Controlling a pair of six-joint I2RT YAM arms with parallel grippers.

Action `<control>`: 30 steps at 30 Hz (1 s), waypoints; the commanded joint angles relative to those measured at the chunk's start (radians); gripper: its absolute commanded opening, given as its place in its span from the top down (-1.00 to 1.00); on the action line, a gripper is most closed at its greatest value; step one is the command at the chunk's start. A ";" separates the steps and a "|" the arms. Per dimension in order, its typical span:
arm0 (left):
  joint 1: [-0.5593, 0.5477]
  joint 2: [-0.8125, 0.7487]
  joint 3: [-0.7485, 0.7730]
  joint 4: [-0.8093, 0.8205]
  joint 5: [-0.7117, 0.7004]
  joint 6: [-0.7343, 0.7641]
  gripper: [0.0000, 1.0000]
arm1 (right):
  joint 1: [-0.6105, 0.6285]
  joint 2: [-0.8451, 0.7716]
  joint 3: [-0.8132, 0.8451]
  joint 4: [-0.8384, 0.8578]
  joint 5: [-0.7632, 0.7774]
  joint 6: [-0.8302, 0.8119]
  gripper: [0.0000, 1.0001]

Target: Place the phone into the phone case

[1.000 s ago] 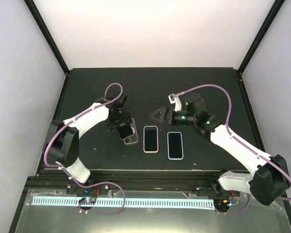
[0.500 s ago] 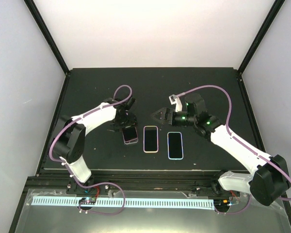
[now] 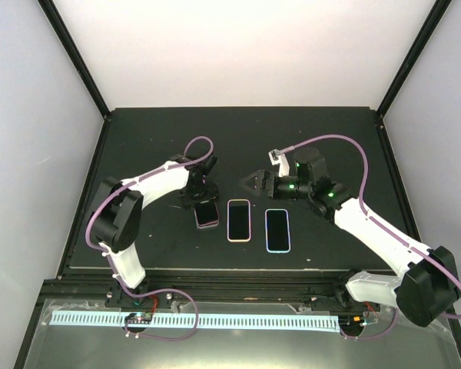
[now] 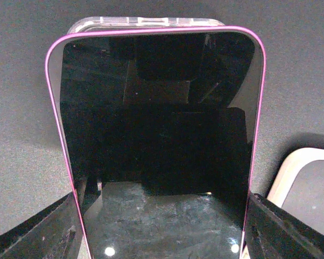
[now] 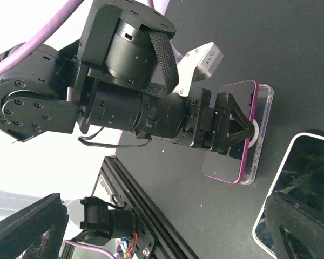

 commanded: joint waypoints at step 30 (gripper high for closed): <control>-0.018 0.055 0.074 -0.031 -0.103 0.045 -0.81 | -0.012 -0.025 -0.016 0.002 0.012 -0.007 -1.00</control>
